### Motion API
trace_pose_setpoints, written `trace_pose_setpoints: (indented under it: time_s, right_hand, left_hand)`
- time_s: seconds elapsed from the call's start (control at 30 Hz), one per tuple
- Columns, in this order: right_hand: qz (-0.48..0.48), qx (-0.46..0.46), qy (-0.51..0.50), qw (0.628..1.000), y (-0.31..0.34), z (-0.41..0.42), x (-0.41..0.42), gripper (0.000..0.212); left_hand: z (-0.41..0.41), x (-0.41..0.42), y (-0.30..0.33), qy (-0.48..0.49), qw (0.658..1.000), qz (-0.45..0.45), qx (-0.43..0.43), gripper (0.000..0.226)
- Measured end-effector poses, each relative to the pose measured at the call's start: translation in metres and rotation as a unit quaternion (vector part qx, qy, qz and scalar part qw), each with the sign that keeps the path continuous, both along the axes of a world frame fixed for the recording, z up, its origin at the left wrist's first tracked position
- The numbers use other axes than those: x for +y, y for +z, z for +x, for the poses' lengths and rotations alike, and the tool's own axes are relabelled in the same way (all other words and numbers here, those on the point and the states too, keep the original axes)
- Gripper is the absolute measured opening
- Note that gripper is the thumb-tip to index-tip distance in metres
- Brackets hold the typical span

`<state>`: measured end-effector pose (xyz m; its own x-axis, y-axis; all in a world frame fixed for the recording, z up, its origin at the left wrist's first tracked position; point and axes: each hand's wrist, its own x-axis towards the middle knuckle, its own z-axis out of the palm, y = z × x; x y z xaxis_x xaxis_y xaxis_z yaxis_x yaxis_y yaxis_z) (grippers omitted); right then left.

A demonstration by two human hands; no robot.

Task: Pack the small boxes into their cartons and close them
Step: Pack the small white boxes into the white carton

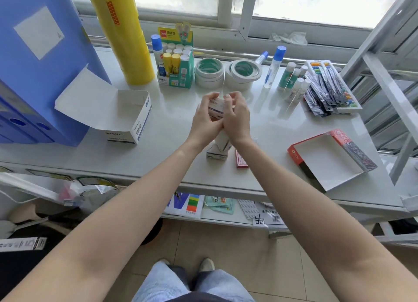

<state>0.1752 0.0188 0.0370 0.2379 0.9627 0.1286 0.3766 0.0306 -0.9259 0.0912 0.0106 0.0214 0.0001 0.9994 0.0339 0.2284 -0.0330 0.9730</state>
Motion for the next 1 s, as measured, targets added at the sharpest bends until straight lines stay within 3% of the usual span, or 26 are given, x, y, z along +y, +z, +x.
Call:
trace_pose_setpoints:
  time_s: [0.1,0.27,0.4,0.53,0.6,0.67,0.77,0.83,0.93,1.0]
  right_hand:
    - [-0.013,0.002,0.023,1.000,0.002,0.004,0.003,0.027]
    - [-0.042,0.101,0.033,0.993,0.000,0.004,0.002,0.035]
    - [-0.095,0.183,0.032,0.978,-0.002,0.002,0.004,0.036]
    - [-0.155,0.287,0.041,0.944,-0.002,0.009,0.002,0.033]
    - [-0.153,0.248,0.065,0.954,-0.008,0.018,-0.001,0.026]
    - [-0.172,0.194,0.129,0.957,-0.013,0.033,-0.004,0.033]
    - [-0.227,0.130,0.276,0.925,-0.018,0.054,-0.010,0.055]
    - [-0.240,0.069,0.344,0.905,-0.015,0.058,-0.016,0.059]
    - [-0.182,-0.067,0.362,0.912,-0.015,0.055,-0.023,0.045]
    - [-0.136,-0.089,0.331,0.929,-0.016,0.054,-0.022,0.037]
  left_hand:
    - [-0.003,0.003,0.000,-0.042,0.999,0.021,0.023,0.062]
    - [-0.016,-0.002,0.000,-0.068,0.995,0.028,0.064,0.072]
    - [-0.028,-0.008,-0.001,-0.111,0.989,0.003,0.102,0.073]
    - [-0.038,-0.011,-0.004,-0.115,0.989,-0.059,0.076,0.080]
    - [-0.041,-0.012,-0.003,-0.119,0.989,-0.076,0.054,0.077]
    - [-0.044,-0.013,-0.001,-0.118,0.989,-0.079,0.044,0.072]
    - [-0.046,-0.015,0.000,-0.109,0.991,-0.075,0.034,0.071]
    - [-0.045,-0.015,0.002,-0.103,0.992,-0.070,0.027,0.072]
    - [-0.043,-0.014,0.001,-0.082,0.995,-0.059,0.027,0.076]
    - [-0.043,-0.014,0.001,-0.059,0.996,-0.057,0.021,0.075]
